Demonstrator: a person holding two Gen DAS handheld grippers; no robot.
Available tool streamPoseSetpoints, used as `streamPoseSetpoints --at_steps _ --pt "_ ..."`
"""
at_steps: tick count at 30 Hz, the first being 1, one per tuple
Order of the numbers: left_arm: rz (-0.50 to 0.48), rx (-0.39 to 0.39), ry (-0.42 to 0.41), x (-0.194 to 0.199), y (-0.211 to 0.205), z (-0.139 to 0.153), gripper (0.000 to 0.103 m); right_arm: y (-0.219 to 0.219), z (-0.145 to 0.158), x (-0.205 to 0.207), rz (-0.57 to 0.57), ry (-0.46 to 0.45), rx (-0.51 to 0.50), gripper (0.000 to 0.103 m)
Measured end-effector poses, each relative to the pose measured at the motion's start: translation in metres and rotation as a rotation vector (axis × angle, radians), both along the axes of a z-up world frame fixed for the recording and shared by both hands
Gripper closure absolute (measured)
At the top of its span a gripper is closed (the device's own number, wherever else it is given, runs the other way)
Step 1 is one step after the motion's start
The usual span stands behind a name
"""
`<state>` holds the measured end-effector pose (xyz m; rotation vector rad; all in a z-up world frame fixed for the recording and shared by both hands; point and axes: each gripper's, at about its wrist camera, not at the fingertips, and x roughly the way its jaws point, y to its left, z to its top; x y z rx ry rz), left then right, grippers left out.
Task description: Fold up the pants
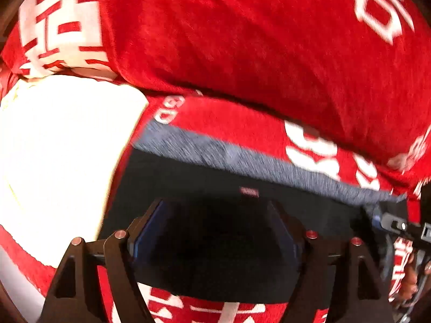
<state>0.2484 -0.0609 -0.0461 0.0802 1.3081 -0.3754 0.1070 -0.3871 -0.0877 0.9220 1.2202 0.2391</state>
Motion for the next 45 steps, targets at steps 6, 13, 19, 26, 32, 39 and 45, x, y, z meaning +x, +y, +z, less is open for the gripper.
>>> streamPoseSetpoints --at_steps 6,13,19,26,32,39,45 --pt "-0.032 0.127 0.058 -0.024 -0.037 -0.045 0.026 -0.015 -0.042 0.027 -0.068 0.107 -0.088 0.064" --pt "-0.139 0.147 0.065 -0.058 -0.059 -0.014 0.026 -0.072 0.012 -0.045 -0.234 0.018 -0.022 0.049" --pt "-0.278 0.027 0.173 -0.110 -0.126 0.012 0.026 -0.135 0.033 -0.182 -0.440 0.104 -0.036 0.047" --pt "-0.525 -0.084 0.311 -0.188 -0.237 0.002 0.026 -0.139 0.016 -0.343 -0.662 0.306 -0.042 0.047" --pt "-0.627 -0.103 0.364 -0.233 -0.287 -0.021 0.026 -0.110 -0.001 -0.433 -0.801 0.356 -0.016 0.047" --pt "-0.631 -0.101 0.407 -0.249 -0.291 -0.043 0.026 -0.096 -0.041 -0.449 -0.835 0.292 0.077 0.047" --pt "-0.622 -0.089 0.426 -0.259 -0.299 -0.051 0.026 -0.101 -0.052 -0.452 -0.794 0.221 0.220 0.046"
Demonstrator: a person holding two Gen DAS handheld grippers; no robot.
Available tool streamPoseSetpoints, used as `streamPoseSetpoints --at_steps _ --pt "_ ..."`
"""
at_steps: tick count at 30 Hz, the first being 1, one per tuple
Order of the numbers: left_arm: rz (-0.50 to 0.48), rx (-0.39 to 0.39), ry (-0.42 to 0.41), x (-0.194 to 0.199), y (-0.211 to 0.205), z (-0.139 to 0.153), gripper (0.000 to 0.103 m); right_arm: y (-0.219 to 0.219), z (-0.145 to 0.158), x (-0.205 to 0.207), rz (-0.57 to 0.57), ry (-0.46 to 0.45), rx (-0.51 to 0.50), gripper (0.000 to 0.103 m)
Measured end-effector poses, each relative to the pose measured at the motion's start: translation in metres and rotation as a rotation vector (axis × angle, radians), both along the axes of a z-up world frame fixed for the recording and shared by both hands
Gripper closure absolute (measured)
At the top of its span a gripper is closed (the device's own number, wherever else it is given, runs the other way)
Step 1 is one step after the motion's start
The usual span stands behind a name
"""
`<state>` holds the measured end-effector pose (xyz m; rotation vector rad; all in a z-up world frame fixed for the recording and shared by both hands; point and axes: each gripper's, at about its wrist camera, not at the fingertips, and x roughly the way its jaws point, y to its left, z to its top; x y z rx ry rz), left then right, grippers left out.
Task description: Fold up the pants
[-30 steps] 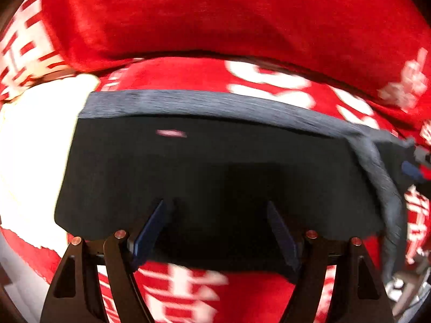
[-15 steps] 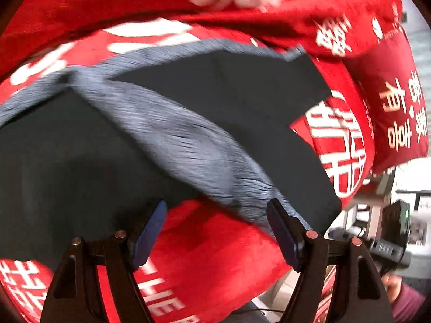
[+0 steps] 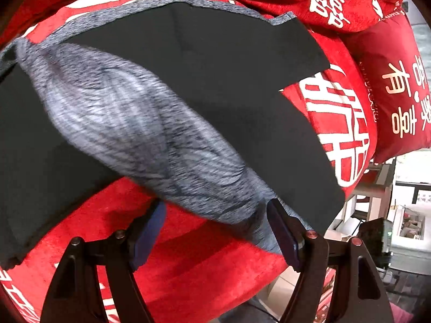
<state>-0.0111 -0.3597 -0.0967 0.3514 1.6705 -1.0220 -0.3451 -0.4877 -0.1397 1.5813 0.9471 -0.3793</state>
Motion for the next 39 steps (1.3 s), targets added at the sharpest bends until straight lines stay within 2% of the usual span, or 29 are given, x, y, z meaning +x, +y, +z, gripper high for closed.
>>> streamPoseSetpoints --at_steps 2,3,4,5,7,8,10,16,19,21,23,24,25,27,29,30,31,36,39 --pt "0.020 -0.004 0.046 -0.002 -0.007 0.000 0.026 -0.006 -0.007 -0.004 0.011 -0.006 0.054 0.052" --pt "0.035 -0.002 0.067 -0.002 -0.009 -0.001 0.031 -0.010 -0.011 -0.007 0.017 -0.001 0.093 0.072" --pt "0.041 0.003 0.070 -0.003 -0.011 -0.002 0.043 -0.014 -0.012 -0.008 0.015 -0.015 0.120 0.084" --pt "0.045 0.021 0.060 -0.004 -0.014 -0.003 0.049 -0.018 -0.009 -0.008 0.008 -0.035 0.133 0.086" --pt "0.050 0.040 0.057 -0.002 -0.018 -0.002 0.069 -0.033 0.009 0.000 0.010 -0.105 0.134 0.088" --pt "0.066 0.037 0.071 0.001 -0.020 0.000 0.070 -0.042 0.017 0.005 0.008 -0.130 0.134 0.088" --pt "0.126 0.005 0.094 0.011 -0.026 0.014 0.070 -0.068 0.039 0.022 0.018 -0.191 0.117 0.088" --pt "0.209 -0.092 0.021 0.053 -0.062 0.054 0.070 -0.168 0.099 0.113 0.149 -0.331 -0.012 0.088" --pt "0.188 -0.099 -0.074 0.078 -0.084 0.064 0.070 -0.218 0.108 0.161 0.215 -0.339 -0.069 0.088" --pt "0.174 -0.096 -0.130 0.089 -0.093 0.070 0.069 -0.247 0.101 0.192 0.241 -0.300 -0.085 0.088" --pt "0.170 -0.079 -0.185 0.099 -0.095 0.076 0.051 -0.265 0.090 0.215 0.260 -0.248 -0.088 0.088" --pt "0.182 -0.064 -0.244 0.103 -0.093 0.080 0.030 -0.272 0.083 0.227 0.276 -0.212 -0.097 0.088" --pt "0.190 -0.059 -0.288 0.106 -0.091 0.083 0.026 -0.275 0.078 0.234 0.288 -0.185 -0.105 0.087" --pt "0.186 -0.047 -0.302 0.109 -0.084 0.081 0.026 -0.281 0.069 0.244 0.298 -0.136 -0.126 0.083" --pt "0.197 -0.012 -0.304 0.110 -0.078 0.074 0.026 -0.283 0.065 0.249 0.296 -0.128 -0.133 0.069" --pt "0.194 0.010 -0.303 0.109 -0.076 0.068 0.026 -0.283 0.066 0.251 0.290 -0.132 -0.143 0.050" --pt "0.190 0.024 -0.303 0.106 -0.075 0.063 0.026 -0.286 0.069 0.250 0.289 -0.131 -0.167 0.039" --pt "0.191 0.102 -0.297 0.097 -0.065 0.040 0.026 -0.289 0.095 0.231 0.280 -0.117 -0.269 0.039" --pt "0.215 0.166 -0.302 0.097 -0.061 0.019 0.026 -0.284 0.090 0.201 0.245 -0.073 -0.262 0.042"
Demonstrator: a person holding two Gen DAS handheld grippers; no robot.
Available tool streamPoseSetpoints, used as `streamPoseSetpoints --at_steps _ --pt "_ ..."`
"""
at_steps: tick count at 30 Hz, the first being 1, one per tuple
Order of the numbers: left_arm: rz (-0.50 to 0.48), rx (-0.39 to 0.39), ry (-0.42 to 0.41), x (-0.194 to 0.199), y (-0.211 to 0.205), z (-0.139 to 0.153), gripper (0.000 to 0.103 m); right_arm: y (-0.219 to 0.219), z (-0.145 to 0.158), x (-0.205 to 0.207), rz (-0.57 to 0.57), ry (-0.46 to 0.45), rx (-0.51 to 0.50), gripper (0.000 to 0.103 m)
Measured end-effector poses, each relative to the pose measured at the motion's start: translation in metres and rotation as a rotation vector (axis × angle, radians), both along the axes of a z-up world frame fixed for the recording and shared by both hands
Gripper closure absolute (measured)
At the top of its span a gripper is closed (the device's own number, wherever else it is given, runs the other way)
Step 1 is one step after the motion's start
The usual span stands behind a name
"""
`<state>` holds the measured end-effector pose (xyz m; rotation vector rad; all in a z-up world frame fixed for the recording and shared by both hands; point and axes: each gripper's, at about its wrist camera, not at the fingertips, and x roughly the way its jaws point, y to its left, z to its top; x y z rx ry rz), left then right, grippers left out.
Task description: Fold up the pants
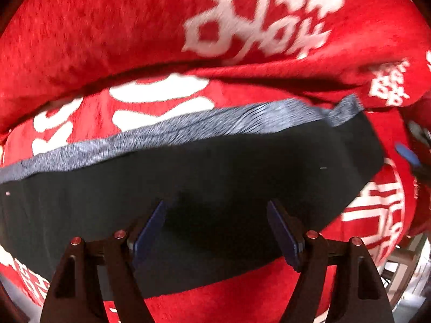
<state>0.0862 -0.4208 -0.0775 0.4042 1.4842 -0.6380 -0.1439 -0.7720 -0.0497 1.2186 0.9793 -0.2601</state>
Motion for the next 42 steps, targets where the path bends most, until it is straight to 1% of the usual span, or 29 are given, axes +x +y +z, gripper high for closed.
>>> streamPoseSetpoints --at_steps 1,2,3,5,7,9,12,13,15,18,19,20,21,23,25,27,29,30,31,32,33,34,35,37,38,39,40,42 --pt "0.010 0.010 0.002 0.001 0.001 -0.005 0.026 0.003 -0.007 -0.010 -0.019 0.009 0.022 0.051" --pt "0.029 0.023 0.008 0.002 0.003 -0.011 0.026 0.007 -0.016 -0.020 -0.039 0.019 0.050 0.058" --pt "0.046 0.037 0.017 0.004 0.006 -0.018 0.026 0.011 -0.028 -0.032 -0.066 0.039 0.081 0.066" --pt "0.070 0.053 0.038 0.007 0.010 -0.027 0.026 0.018 -0.050 -0.051 -0.113 0.048 0.141 0.066" --pt "0.075 0.049 0.042 0.007 0.013 -0.030 0.026 0.024 -0.068 -0.060 -0.144 0.017 0.206 0.066" --pt "0.053 0.052 0.028 0.005 0.012 -0.029 0.026 0.027 -0.081 -0.059 -0.150 0.010 0.208 0.064" --pt "0.026 0.062 0.017 0.002 0.010 -0.032 0.026 0.025 -0.095 -0.052 -0.164 0.002 0.176 0.063" --pt "0.020 0.063 0.013 0.002 0.010 -0.033 0.024 0.023 -0.097 -0.051 -0.181 -0.025 0.172 0.064" --pt "0.007 0.060 0.002 0.001 0.009 -0.034 0.022 0.018 -0.095 -0.044 -0.201 -0.064 0.144 0.064" --pt "0.003 0.063 -0.014 -0.001 0.008 -0.036 0.022 0.014 -0.097 -0.032 -0.207 -0.066 0.133 0.064" --pt "0.004 0.069 -0.016 -0.002 0.007 -0.036 0.022 0.013 -0.097 -0.028 -0.210 -0.054 0.142 0.066" --pt "0.006 0.073 -0.017 -0.002 0.007 -0.035 0.022 0.013 -0.095 -0.026 -0.215 -0.036 0.141 0.074" --pt "0.008 0.076 -0.016 -0.002 0.008 -0.033 0.022 0.011 -0.088 -0.027 -0.227 -0.042 0.130 0.089" --pt "0.005 0.072 -0.008 -0.006 0.003 -0.028 0.022 0.014 -0.066 -0.029 -0.221 -0.067 0.095 0.089" --pt "-0.004 0.065 -0.008 -0.011 0.003 -0.024 0.022 0.020 -0.041 -0.039 -0.222 -0.101 0.062 0.090" --pt "-0.020 0.063 -0.010 -0.017 0.002 -0.024 0.022 0.027 -0.028 -0.055 -0.253 -0.108 0.051 0.090" --pt "-0.024 0.082 -0.003 -0.022 -0.001 -0.034 0.022 0.031 -0.036 -0.066 -0.272 -0.070 0.049 0.090" --pt "-0.021 0.086 -0.008 -0.024 -0.001 -0.038 0.021 0.033 -0.048 -0.070 -0.277 -0.016 0.049 0.090" --pt "-0.022 0.086 -0.027 -0.025 -0.002 -0.040 0.016 0.033 -0.059 -0.071 -0.272 0.018 0.053 0.090" --pt "-0.036 0.091 -0.047 -0.027 -0.004 -0.040 0.016 0.033 -0.069 -0.071 -0.261 0.040 0.061 0.088" --pt "-0.045 0.096 -0.050 -0.028 -0.005 -0.040 0.016 0.031 -0.076 -0.071 -0.252 0.076 0.072 0.080" --pt "-0.047 0.094 -0.049 -0.028 -0.006 -0.037 0.016 0.028 -0.075 -0.073 -0.252 0.093 0.080 0.075" --pt "-0.046 0.088 -0.048 -0.028 -0.005 -0.034 0.016 0.026 -0.070 -0.076 -0.250 0.090 0.079 0.075" --pt "-0.042 0.089 -0.060 -0.029 -0.002 -0.029 0.016 0.023 -0.046 -0.082 -0.216 0.091 0.028 0.074" --pt "-0.038 0.089 -0.068 -0.029 -0.002 -0.026 0.016 0.023 -0.031 -0.083 -0.188 0.092 -0.013 0.074" --pt "-0.036 0.085 -0.075 -0.030 -0.003 -0.023 0.016 0.023 -0.011 -0.080 -0.147 0.083 -0.080 0.074" --pt "-0.036 0.077 -0.083 -0.031 -0.005 -0.019 0.016 0.023 0.004 -0.073 -0.103 0.075 -0.135 0.075" --pt "-0.044 0.057 -0.098 -0.034 -0.014 -0.014 0.016 0.024 0.022 -0.043 -0.002 0.057 -0.199 0.075"
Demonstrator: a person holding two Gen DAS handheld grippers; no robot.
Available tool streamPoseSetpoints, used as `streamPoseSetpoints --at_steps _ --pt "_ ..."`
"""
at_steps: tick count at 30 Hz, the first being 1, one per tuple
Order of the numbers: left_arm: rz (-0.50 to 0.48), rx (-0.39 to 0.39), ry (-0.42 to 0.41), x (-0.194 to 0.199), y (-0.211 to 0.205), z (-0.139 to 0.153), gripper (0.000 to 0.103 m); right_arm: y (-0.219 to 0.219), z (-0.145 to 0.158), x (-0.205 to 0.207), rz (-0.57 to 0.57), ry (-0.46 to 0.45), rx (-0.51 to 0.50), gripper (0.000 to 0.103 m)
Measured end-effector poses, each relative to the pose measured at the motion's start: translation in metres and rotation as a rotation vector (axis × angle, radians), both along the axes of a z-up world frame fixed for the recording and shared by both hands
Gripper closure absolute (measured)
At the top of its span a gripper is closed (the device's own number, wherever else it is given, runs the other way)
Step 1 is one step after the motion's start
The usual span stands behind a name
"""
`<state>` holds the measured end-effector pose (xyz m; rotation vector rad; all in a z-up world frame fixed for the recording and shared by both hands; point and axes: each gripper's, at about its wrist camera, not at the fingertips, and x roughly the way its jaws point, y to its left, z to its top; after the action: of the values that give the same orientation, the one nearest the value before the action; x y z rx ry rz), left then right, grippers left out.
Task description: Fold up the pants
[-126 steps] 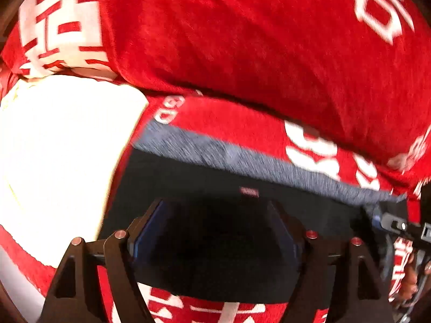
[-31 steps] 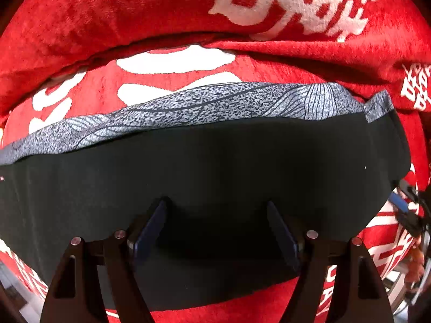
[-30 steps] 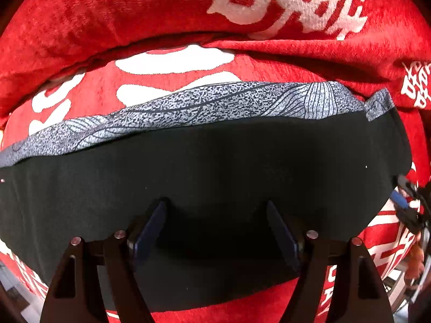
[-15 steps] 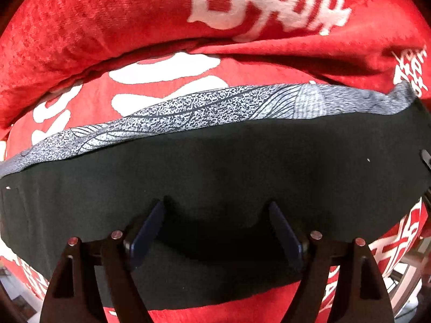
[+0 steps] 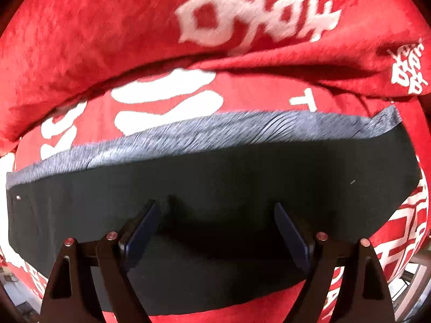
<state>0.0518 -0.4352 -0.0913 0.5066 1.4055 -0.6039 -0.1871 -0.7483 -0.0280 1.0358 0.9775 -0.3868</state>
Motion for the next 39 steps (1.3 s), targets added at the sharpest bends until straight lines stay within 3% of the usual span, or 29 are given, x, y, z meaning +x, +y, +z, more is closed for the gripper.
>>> streamPoseSetpoints --at_steps 3,6,9,12,15,21,28,30,31,34,39 --pt "-0.021 -0.008 0.001 -0.008 -0.026 -0.006 0.016 -0.007 -0.009 0.043 0.109 -0.004 -0.007 0.077" --pt "-0.032 0.023 -0.053 -0.011 -0.047 -0.020 0.016 -0.009 -0.049 0.085 0.192 0.070 0.005 0.077" --pt "-0.006 0.007 -0.076 -0.001 -0.054 -0.026 0.012 -0.018 -0.072 0.103 0.216 0.174 -0.112 0.079" --pt "0.027 0.005 -0.094 0.015 -0.053 -0.029 0.011 -0.047 -0.070 0.090 0.113 0.155 -0.163 0.093" --pt "0.083 0.009 -0.068 0.032 -0.044 -0.025 0.011 -0.066 -0.063 0.072 0.002 0.183 -0.152 0.084" --pt "0.095 0.045 -0.102 0.041 0.000 0.009 0.011 -0.042 -0.034 0.037 0.034 0.094 -0.042 0.084" --pt "0.137 0.105 -0.114 0.052 0.079 0.031 0.011 0.040 -0.028 0.023 0.103 -0.011 0.193 0.073" --pt "0.158 0.122 -0.117 0.072 0.110 0.032 0.011 0.077 -0.027 0.028 0.159 -0.053 0.263 0.070" --pt "0.168 0.130 -0.117 0.075 0.145 0.035 0.011 0.094 -0.027 0.032 0.188 -0.071 0.284 0.065" --pt "0.195 0.157 -0.133 0.091 0.196 0.031 0.011 0.164 -0.035 0.059 0.298 -0.102 0.351 0.055" --pt "0.235 0.174 -0.144 0.127 0.279 0.021 0.011 0.289 -0.052 0.120 0.465 -0.117 0.410 0.055"
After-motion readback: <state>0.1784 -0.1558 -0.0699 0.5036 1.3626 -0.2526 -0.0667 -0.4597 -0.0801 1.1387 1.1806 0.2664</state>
